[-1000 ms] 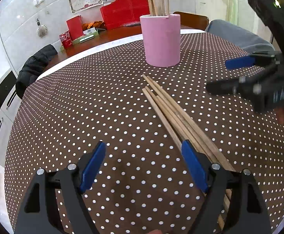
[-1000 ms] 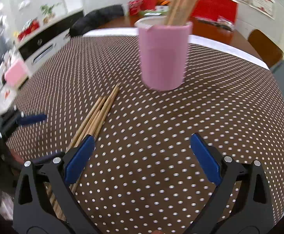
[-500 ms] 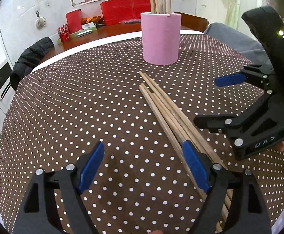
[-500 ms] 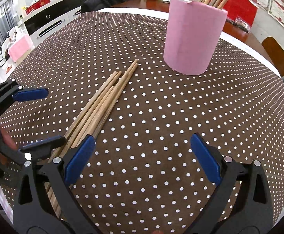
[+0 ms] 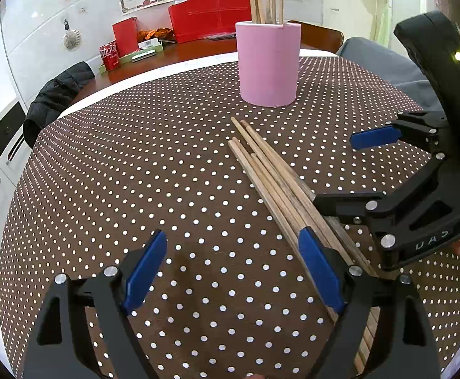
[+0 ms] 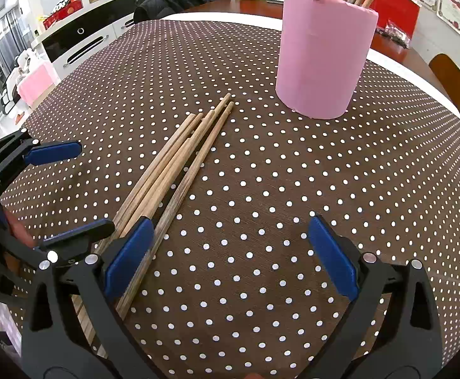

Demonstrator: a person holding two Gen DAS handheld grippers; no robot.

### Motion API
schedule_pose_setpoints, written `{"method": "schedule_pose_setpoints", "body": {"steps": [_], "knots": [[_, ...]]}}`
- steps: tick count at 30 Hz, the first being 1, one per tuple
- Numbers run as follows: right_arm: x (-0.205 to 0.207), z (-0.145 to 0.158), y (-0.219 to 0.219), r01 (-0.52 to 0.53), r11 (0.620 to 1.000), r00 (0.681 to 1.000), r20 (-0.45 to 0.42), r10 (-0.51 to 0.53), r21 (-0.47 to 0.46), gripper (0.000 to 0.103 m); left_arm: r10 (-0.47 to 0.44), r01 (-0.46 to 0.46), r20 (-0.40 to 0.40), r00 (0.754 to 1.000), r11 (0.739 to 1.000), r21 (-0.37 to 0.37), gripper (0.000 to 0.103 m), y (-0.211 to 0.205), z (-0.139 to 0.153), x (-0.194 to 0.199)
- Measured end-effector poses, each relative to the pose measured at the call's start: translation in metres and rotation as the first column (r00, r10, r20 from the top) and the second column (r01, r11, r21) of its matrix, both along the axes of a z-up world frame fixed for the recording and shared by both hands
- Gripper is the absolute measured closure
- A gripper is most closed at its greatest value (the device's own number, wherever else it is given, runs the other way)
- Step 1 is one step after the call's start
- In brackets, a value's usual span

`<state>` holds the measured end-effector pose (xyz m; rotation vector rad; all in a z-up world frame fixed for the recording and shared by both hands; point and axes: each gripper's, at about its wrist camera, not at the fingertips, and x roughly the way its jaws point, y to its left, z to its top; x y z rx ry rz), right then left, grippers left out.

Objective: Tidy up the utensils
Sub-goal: 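Move both open tools back down to the remaining chopsticks on the cloth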

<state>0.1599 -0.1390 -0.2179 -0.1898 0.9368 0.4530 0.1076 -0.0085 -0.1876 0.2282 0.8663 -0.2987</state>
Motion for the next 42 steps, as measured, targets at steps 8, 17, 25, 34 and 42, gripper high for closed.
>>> {"method": "schedule_pose_setpoints", "body": {"steps": [8,17,25,34,42], "knots": [[-0.004,-0.002,0.001,0.008,1.0,1.0,0.007,-0.008,-0.005,0.006,0.023,-0.026,-0.049,0.999,0.998,-0.061,0.019,0.012,-0.002,0.007],[0.001,-0.004,-0.001,0.021,1.0,1.0,0.018,-0.021,-0.02,0.006,0.028,-0.028,0.004,1.0,1.0,0.007,0.018,0.005,-0.003,0.002],[-0.001,-0.004,0.001,0.029,0.999,0.999,0.028,-0.028,-0.04,0.006,0.048,-0.048,-0.015,0.999,0.999,-0.011,0.018,0.005,-0.002,0.002],[0.001,-0.006,0.005,0.011,0.999,1.0,0.014,-0.01,-0.047,0.006,0.144,-0.148,-0.058,0.988,0.986,-0.073,0.018,0.014,-0.005,-0.007],[-0.001,-0.005,0.005,0.032,0.997,0.999,0.03,-0.03,-0.074,0.006,0.136,-0.135,-0.005,0.991,0.99,0.034,0.016,-0.003,-0.006,-0.012]]}}
